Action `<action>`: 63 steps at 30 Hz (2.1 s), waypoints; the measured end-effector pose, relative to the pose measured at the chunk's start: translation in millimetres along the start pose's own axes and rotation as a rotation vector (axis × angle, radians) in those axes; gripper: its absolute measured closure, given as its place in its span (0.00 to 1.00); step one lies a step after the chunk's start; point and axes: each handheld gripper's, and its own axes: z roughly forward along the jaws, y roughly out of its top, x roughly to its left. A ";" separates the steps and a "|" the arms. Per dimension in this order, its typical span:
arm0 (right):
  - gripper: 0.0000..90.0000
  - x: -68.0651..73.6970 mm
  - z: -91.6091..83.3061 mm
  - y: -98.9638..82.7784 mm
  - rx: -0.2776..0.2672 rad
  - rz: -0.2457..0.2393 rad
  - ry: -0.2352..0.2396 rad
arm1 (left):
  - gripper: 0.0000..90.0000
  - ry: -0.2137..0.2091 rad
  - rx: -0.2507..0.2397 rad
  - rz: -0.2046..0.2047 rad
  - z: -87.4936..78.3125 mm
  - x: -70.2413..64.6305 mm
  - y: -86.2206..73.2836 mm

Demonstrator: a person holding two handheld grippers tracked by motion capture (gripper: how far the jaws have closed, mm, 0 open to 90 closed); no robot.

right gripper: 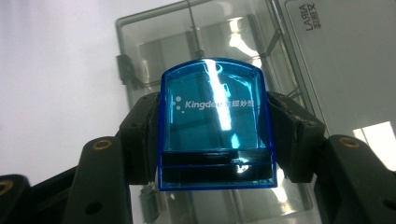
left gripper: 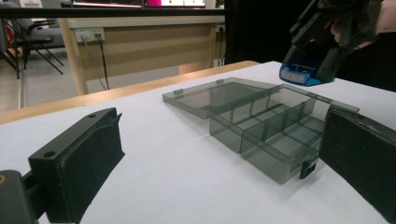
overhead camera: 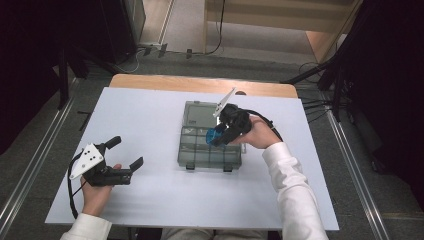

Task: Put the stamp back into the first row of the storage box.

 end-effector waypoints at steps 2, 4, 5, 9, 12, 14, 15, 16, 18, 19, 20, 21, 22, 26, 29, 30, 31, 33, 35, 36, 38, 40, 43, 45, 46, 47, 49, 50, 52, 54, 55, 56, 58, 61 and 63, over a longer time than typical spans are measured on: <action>0.47 -8.4 11.8 -1.2 0.034 0.016 -0.007 | 0.00 -0.004 0.001 0.003 0.8 -0.4 -0.2; 0.47 -11.1 15.0 -1.3 0.046 0.017 -0.007 | 0.00 -0.007 0.002 0.004 1.1 -0.5 -0.3; 0.47 -13.4 17.8 -1.2 0.049 0.016 -0.019 | 0.00 -0.010 0.003 0.004 1.4 -0.6 -0.4; 0.47 -22.0 28.1 -1.4 0.062 0.017 -0.056 | 0.00 -0.015 0.004 0.004 1.8 -0.9 -0.5; 0.47 -23.9 31.6 -2.3 0.073 0.009 -0.071 | 0.00 -0.015 0.002 0.003 1.5 -0.7 -0.4; 0.47 -24.4 34.0 -3.1 0.073 0.006 -0.084 | 0.00 -0.012 -0.001 0.003 1.1 -0.6 -0.2; 0.46 -24.9 36.8 -3.1 0.069 0.010 -0.061 | 0.00 -0.011 -0.005 0.002 0.8 -0.6 0.0; 0.46 -24.9 36.8 -3.1 0.069 0.010 -0.061 | 0.00 -0.011 -0.007 0.002 0.7 -0.6 0.1; 0.35 -24.2 36.7 -1.5 0.068 0.021 -0.089 | 0.00 -0.011 -0.008 0.003 0.2 -0.5 0.2; 0.30 -23.8 34.4 -0.4 0.049 0.032 -0.103 | 0.00 -0.011 -0.009 0.002 0.2 -0.5 0.2; 0.30 -22.6 33.3 -0.2 0.044 0.034 -0.115 | 0.00 -0.011 -0.009 0.003 0.2 -0.5 0.2; 0.30 -22.6 33.3 -0.2 0.044 0.034 -0.115 | 0.00 -0.011 -0.009 0.003 0.2 -0.5 0.2; 0.30 -20.2 30.6 -0.2 0.047 0.036 -0.118 | 0.00 -0.011 -0.009 0.003 0.3 -0.8 0.2; 0.29 -17.7 26.3 -2.0 0.026 0.049 -0.118 | 0.00 -0.013 -0.008 0.004 0.2 -1.4 0.4; 0.25 -14.3 18.8 -5.4 -0.004 0.083 -0.127 | 0.00 -0.012 -0.007 0.004 0.4 -1.6 0.3; 0.25 -13.5 16.0 -6.7 -0.025 0.105 -0.118 | 0.00 -0.012 -0.007 0.004 0.4 -1.6 0.3; 0.22 -12.7 13.3 -8.1 -0.043 0.122 -0.113 | 0.00 -0.013 -0.007 0.003 0.6 -1.5 0.3; 0.18 -11.6 11.5 -9.7 -0.061 0.133 -0.121 | 0.00 -0.013 -0.006 0.005 0.6 -1.5 0.3; 0.12 -10.4 6.1 -14.6 -0.066 0.176 -0.128 | 0.00 -0.014 -0.008 0.004 0.7 -1.8 0.3; 0.12 -10.4 6.1 -14.6 -0.066 0.176 -0.128 | 0.00 -0.014 -0.008 0.005 0.6 -2.0 0.4; 0.01 -10.7 2.9 -17.5 -0.051 0.232 -0.108 | 0.00 -0.014 -0.009 0.006 0.7 -2.1 0.4; 0.00 -8.8 -1.5 -21.7 -0.047 0.256 -0.113 | 0.00 -0.015 -0.009 0.004 0.7 -2.1 0.4; 0.00 -3.4 -5.6 -27.0 -0.045 0.260 -0.146 | 0.00 -0.014 -0.011 0.002 0.1 -2.2 0.6; 0.00 -1.2 -7.3 -29.3 -0.041 0.260 -0.150 | 0.00 -0.013 -0.011 0.002 0.0 -2.2 0.6; 0.00 1.7 -9.4 -31.9 -0.048 0.265 -0.156 | 0.00 -0.013 -0.012 0.002 -0.1 -2.2 0.6; 0.00 6.5 -14.9 -37.1 -0.044 0.267 -0.165 | 0.00 -0.014 -0.011 0.002 -0.1 -2.2 0.6; 0.00 11.0 -21.5 -43.1 -0.061 0.265 -0.173 | 0.00 -0.016 -0.012 0.002 0.3 -2.2 0.6; 0.00 11.0 -21.5 -43.1 -0.061 0.265 -0.173 | 0.00 -0.017 -0.012 0.001 0.4 -2.4 0.6; 0.00 15.2 -28.7 -49.5 -0.079 0.276 -0.179 | 0.00 -0.017 -0.013 0.000 0.5 -2.9 0.6; 0.00 18.7 -35.2 -56.8 -0.084 0.290 -0.191 | 0.00 -0.018 -0.013 0.002 0.4 -3.0 0.8; 0.00 19.6 -37.2 -59.0 -0.086 0.291 -0.198 | 0.00 -0.018 -0.014 0.001 0.4 -3.1 0.9; 0.00 21.2 -40.0 -62.1 -0.095 0.298 -0.201 | 0.00 -0.018 -0.014 0.000 0.5 -3.2 0.9; 0.00 23.9 -44.6 -68.3 -0.106 0.304 -0.202 | 0.00 -0.017 -0.014 0.000 0.4 -3.1 0.9; 0.00 28.6 -48.4 -77.1 -0.109 0.312 -0.209 | 0.00 -0.017 -0.017 -0.003 0.3 -3.3 0.9; 0.00 31.4 -49.7 -82.8 -0.109 0.320 -0.210 | 0.00 -0.018 -0.014 -0.004 0.4 -3.3 0.8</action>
